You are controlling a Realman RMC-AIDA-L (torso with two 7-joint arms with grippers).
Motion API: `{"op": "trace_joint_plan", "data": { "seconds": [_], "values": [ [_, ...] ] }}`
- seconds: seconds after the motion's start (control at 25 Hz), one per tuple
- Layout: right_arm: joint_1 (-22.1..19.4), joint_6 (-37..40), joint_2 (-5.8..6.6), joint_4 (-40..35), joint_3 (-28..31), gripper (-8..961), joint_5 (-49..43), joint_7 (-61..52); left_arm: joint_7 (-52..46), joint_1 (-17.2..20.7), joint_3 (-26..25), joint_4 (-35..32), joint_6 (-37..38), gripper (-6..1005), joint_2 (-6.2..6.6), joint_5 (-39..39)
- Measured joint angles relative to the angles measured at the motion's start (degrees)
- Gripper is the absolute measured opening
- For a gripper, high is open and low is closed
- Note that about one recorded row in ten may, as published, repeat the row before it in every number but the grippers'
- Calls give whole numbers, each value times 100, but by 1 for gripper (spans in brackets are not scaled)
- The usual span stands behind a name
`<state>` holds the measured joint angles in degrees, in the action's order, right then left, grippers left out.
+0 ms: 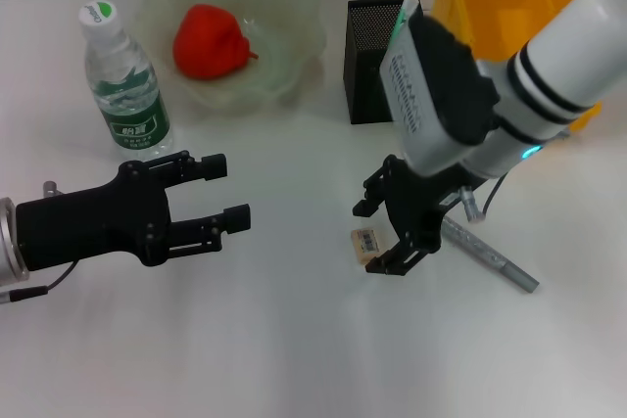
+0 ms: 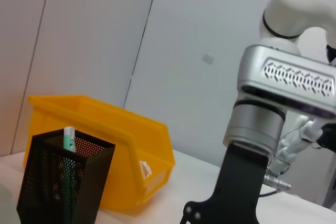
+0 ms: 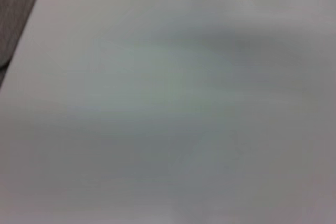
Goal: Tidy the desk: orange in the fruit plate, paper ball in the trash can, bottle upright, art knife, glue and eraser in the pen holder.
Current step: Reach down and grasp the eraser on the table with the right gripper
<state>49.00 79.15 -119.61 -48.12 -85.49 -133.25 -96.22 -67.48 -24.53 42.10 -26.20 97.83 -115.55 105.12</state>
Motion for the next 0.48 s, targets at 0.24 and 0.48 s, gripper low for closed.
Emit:
{"op": "trace_joint_plan", "data": {
  "seconds": [0.24, 0.48],
  "values": [
    [-29, -221, -9, 71, -232, 685, 65, 64, -2, 14, -1, 1, -18, 786, -10, 0],
    [-65, -308, -10, 92, -239, 673, 76, 81, -2, 24, 0, 8, -22, 786, -11, 0]
  ]
}}
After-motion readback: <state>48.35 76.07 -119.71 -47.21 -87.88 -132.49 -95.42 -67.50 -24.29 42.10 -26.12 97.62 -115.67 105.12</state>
